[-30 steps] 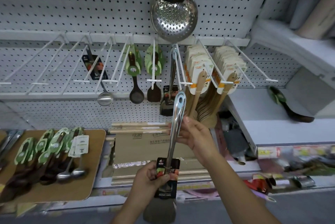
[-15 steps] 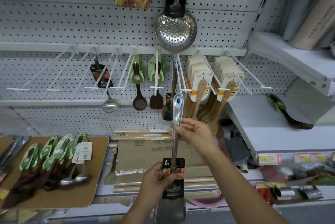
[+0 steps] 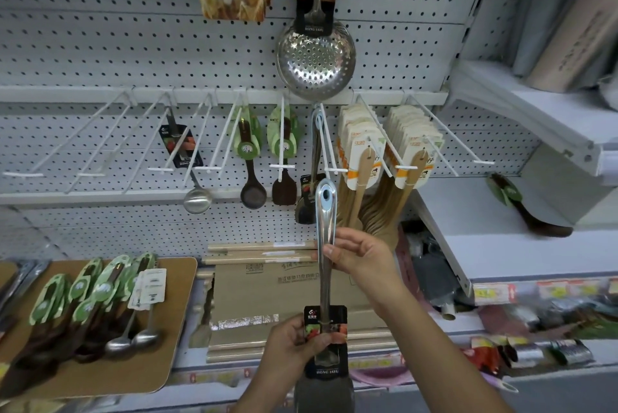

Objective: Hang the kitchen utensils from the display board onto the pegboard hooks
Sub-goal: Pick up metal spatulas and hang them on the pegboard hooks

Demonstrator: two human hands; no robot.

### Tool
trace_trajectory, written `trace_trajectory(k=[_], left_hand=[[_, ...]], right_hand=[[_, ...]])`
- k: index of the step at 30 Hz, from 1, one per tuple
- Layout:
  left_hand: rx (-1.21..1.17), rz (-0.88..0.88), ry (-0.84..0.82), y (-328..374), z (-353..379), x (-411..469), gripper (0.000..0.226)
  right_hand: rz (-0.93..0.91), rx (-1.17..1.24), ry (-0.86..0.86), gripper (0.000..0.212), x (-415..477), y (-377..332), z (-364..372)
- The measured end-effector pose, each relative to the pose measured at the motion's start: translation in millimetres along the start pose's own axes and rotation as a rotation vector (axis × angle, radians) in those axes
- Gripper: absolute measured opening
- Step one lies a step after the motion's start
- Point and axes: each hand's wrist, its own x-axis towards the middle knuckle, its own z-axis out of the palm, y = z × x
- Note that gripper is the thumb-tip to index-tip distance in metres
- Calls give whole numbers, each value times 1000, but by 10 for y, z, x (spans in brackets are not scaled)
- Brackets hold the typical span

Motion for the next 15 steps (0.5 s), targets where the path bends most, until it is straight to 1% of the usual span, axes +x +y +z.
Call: trace_trajectory(k=[3,6,9,12,15], left_hand=[[-5,-23,8,16,34,29,47],[2,-7,5,40,48,57,40],[3,5,-2,89,82,75,40],[-12,8,22,118,98,103,41],[-18,12,39,88,74,142,38]], right_hand=[[-6,-12,7,39,-4,-39,-34],[-18,-16,8,30,10,-108,-41],[-41,-39,-8,23,47,-137,-29],[-34,-29,-2,25,78,-135,-23],[-32,-17,-18,26,99,-125,-23]])
